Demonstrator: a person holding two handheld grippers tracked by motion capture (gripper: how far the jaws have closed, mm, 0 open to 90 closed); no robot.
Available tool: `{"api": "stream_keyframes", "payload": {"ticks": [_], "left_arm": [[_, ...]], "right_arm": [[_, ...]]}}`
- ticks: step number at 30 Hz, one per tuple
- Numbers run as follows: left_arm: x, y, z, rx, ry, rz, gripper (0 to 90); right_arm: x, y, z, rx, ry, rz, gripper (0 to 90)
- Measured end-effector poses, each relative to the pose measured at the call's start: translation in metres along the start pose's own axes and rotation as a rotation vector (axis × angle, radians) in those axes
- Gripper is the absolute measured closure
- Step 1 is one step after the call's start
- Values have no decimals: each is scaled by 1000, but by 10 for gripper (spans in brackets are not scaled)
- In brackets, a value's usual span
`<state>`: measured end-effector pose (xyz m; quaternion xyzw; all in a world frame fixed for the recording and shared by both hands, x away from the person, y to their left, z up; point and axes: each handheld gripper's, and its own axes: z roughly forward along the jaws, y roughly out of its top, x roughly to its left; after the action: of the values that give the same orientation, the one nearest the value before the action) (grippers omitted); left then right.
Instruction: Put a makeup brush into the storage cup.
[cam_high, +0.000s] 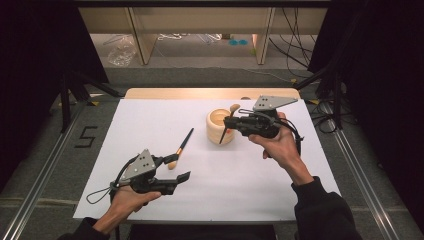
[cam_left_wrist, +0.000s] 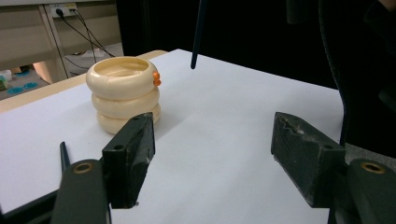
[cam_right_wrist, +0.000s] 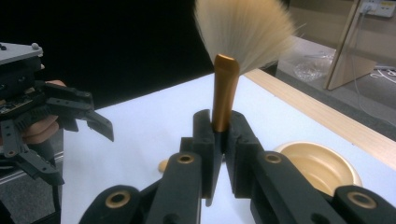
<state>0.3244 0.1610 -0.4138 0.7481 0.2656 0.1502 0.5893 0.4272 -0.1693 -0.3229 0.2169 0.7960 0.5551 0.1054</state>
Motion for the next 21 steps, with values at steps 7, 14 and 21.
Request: {"api": "stream_keyframes", "payload": {"ticks": [7, 14, 21], "left_arm": [[0, -3, -4, 1, 7, -5, 297], [0, -4, -7, -2, 23, 9, 279], [2, -6, -7, 10, 25, 12, 270]], "right_arm": [[-7, 1, 2, 14, -9, 11, 846], [-11, 4, 3, 16, -16, 18, 846], [-17, 6, 5, 10, -33, 11, 846]]}}
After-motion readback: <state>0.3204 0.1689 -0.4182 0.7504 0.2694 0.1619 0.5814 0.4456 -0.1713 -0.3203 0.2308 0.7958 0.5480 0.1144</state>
